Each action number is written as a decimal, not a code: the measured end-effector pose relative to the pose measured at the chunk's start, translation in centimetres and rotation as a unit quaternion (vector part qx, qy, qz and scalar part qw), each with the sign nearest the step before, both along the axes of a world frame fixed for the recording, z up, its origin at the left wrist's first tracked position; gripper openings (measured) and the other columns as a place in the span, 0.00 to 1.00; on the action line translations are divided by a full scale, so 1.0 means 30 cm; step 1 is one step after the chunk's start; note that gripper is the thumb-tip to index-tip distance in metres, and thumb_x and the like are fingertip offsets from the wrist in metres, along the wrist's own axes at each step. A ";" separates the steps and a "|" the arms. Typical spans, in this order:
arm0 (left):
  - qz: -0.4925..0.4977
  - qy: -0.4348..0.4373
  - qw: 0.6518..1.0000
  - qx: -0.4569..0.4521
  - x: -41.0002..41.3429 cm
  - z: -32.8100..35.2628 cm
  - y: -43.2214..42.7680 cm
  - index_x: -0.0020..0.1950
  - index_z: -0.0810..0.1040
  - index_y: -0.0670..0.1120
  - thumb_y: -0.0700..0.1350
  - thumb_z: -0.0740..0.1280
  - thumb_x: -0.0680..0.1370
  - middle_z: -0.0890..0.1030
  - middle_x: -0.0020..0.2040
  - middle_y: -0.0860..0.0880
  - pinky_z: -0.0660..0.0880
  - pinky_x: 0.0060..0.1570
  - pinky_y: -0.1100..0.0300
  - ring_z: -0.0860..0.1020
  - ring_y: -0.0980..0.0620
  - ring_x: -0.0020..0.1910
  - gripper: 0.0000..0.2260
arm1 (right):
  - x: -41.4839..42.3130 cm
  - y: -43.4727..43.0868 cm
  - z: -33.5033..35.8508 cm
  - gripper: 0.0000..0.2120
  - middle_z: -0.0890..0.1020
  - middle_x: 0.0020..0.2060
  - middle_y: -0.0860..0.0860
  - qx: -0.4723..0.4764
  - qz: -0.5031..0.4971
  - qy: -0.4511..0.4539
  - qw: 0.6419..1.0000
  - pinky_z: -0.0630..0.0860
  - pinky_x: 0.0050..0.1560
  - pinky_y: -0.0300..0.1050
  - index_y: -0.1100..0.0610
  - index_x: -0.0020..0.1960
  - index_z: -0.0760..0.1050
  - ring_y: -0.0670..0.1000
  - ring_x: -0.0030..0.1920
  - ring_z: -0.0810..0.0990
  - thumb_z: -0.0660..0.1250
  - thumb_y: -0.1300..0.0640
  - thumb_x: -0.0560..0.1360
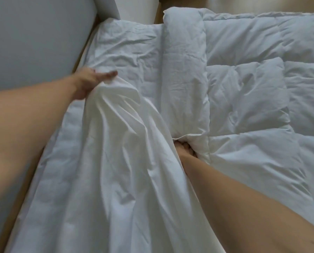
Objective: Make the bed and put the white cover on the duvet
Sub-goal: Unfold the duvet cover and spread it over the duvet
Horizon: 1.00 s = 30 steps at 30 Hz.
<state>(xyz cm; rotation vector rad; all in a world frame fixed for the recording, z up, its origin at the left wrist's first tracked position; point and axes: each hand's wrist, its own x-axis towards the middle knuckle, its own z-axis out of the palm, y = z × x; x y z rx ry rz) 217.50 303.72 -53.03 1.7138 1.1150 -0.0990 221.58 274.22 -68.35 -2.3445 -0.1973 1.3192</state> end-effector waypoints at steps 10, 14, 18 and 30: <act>-0.120 0.245 0.940 -0.204 -0.115 -0.150 0.114 0.58 0.82 0.41 0.49 0.71 0.71 0.83 0.56 0.43 0.77 0.53 0.50 0.81 0.43 0.51 0.18 | 0.007 0.027 -0.065 0.27 0.59 0.80 0.55 -0.109 0.030 -0.029 0.993 0.51 0.79 0.53 0.56 0.81 0.54 0.57 0.80 0.56 0.52 0.51 0.85; -0.233 0.268 0.912 -0.205 -0.079 -0.128 0.047 0.61 0.81 0.44 0.48 0.85 0.59 0.86 0.54 0.45 0.77 0.56 0.49 0.85 0.45 0.53 0.32 | 0.016 0.032 -0.074 0.26 0.60 0.79 0.56 -0.126 0.042 -0.032 0.991 0.52 0.79 0.53 0.57 0.81 0.56 0.57 0.79 0.57 0.53 0.52 0.85; -0.179 0.170 0.956 0.157 0.072 -0.064 0.089 0.49 0.79 0.42 0.51 0.74 0.78 0.83 0.44 0.43 0.74 0.39 0.55 0.80 0.44 0.39 0.12 | 0.025 0.028 -0.070 0.26 0.61 0.79 0.55 -0.100 0.000 -0.019 0.995 0.53 0.79 0.51 0.57 0.81 0.56 0.57 0.79 0.58 0.51 0.51 0.85; -0.278 0.204 0.781 0.520 0.210 -0.127 0.086 0.75 0.66 0.48 0.52 0.73 0.73 0.60 0.77 0.38 0.54 0.74 0.38 0.59 0.35 0.76 0.33 | 0.027 0.028 -0.070 0.23 0.67 0.75 0.57 -0.128 0.111 -0.047 0.984 0.59 0.76 0.50 0.58 0.77 0.64 0.58 0.76 0.64 0.57 0.51 0.84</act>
